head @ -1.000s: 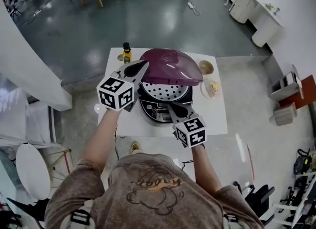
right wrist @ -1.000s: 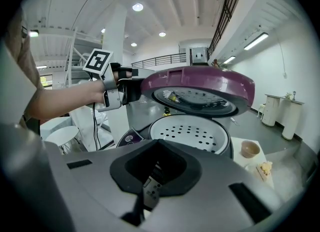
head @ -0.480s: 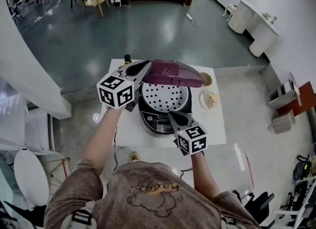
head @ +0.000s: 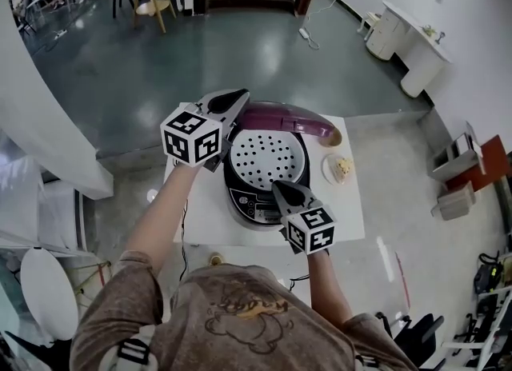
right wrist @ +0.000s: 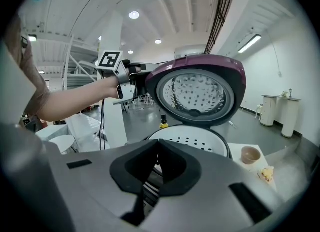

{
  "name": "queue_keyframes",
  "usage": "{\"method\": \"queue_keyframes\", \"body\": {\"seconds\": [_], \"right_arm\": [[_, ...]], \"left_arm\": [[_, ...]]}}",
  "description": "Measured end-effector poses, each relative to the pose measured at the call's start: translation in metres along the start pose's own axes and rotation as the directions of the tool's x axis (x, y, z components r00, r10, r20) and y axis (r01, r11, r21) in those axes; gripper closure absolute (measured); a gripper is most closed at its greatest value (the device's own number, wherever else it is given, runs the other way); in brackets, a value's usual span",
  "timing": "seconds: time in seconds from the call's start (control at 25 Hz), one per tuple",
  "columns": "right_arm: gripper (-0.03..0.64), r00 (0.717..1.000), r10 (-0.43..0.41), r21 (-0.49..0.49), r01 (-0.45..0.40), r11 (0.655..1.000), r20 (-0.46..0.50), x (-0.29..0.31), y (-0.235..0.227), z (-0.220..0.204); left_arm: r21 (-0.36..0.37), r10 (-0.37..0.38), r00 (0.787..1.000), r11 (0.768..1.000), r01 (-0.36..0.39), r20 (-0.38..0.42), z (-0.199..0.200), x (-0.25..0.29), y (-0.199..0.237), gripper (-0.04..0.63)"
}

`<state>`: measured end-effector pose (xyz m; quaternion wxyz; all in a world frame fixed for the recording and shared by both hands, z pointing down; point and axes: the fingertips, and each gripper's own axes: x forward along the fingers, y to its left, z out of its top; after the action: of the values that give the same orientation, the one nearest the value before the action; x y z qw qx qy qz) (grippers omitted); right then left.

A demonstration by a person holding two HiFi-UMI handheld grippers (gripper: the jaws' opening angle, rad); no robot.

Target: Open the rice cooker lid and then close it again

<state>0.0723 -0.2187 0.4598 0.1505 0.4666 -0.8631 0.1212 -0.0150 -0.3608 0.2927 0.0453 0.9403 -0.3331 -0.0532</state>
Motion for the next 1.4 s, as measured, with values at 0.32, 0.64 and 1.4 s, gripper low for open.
{"method": "queue_keyframes", "body": {"seconds": [0.32, 0.64, 1.4], "right_arm": [[0.612, 0.999, -0.026, -0.003, 0.026, 1.000, 0.019, 0.006, -0.006, 0.008], [0.613, 0.998, -0.055, 0.010, 0.054, 0.998, 0.036, 0.012, -0.007, 0.018], [0.612, 0.985, -0.164, 0.067, 0.160, 0.985, 0.056, 0.019, -0.011, 0.018]], "left_arm": [[0.015, -0.014, 0.999, 1.000, 0.013, 0.029, 0.016, 0.012, 0.014, 0.575], [0.029, -0.058, 0.998, 0.998, 0.057, 0.036, 0.024, 0.020, 0.017, 0.575], [0.005, -0.131, 0.987, 0.991, 0.131, 0.095, 0.047, 0.037, 0.051, 0.575]]}}
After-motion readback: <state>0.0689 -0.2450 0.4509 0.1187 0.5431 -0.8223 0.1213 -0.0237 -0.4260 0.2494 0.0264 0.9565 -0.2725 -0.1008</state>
